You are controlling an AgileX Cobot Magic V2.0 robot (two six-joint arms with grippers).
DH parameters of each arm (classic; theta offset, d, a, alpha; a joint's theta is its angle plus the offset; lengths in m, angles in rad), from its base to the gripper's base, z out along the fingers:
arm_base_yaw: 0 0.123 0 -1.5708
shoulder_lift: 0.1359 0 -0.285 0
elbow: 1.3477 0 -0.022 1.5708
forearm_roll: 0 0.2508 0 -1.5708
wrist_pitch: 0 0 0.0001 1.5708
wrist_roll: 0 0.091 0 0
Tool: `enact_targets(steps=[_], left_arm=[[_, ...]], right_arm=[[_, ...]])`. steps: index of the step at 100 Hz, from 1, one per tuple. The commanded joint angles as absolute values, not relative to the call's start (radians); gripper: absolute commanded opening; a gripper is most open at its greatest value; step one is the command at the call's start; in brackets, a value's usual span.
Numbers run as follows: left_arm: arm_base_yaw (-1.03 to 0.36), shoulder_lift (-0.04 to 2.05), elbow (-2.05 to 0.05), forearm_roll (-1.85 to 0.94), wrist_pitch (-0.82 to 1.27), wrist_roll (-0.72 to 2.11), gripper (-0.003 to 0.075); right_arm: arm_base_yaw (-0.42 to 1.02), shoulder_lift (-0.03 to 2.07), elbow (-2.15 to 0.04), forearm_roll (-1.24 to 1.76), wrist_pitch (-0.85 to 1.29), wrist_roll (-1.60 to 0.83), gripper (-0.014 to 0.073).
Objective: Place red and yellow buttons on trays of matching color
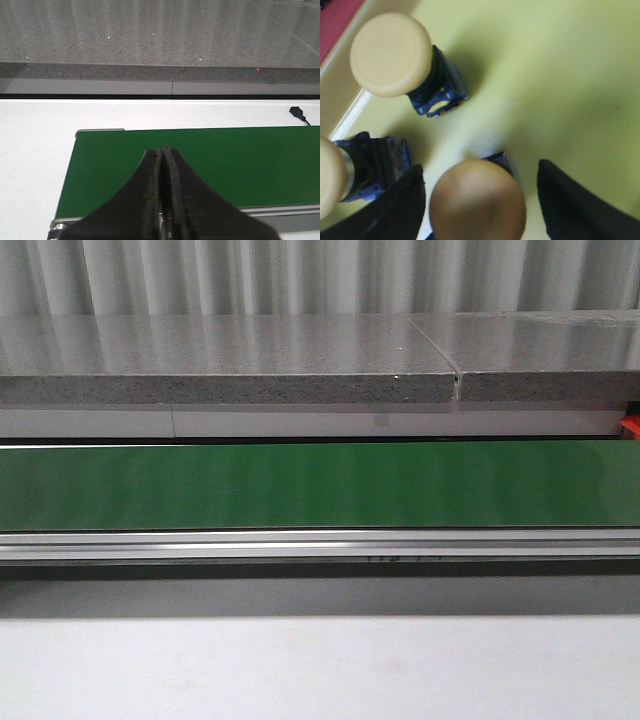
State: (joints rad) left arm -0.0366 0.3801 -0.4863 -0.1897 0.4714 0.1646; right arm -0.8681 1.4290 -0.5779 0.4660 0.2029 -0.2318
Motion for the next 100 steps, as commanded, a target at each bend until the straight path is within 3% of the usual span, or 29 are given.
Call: enact_targets(steps=[1, 40, 100], left_arm=[[-0.045, 0.390, -0.514, -0.202, 0.398, 0.164, -0.0021], [-0.045, 0.390, -0.514, -0.202, 0.398, 0.164, -0.0021], [-0.045, 0.390, -0.514, -0.202, 0.398, 0.164, -0.0021]], right_arm=[[-0.865, 1.387, -0.599, 0.473, 0.173, -0.244, 0.0531], [-0.825, 1.144, -0.609, 0.538, 0.119, -0.243, 0.0528], [-0.204, 0.841, -0.657, 0.532, 0.135, -0.470, 0.0521]])
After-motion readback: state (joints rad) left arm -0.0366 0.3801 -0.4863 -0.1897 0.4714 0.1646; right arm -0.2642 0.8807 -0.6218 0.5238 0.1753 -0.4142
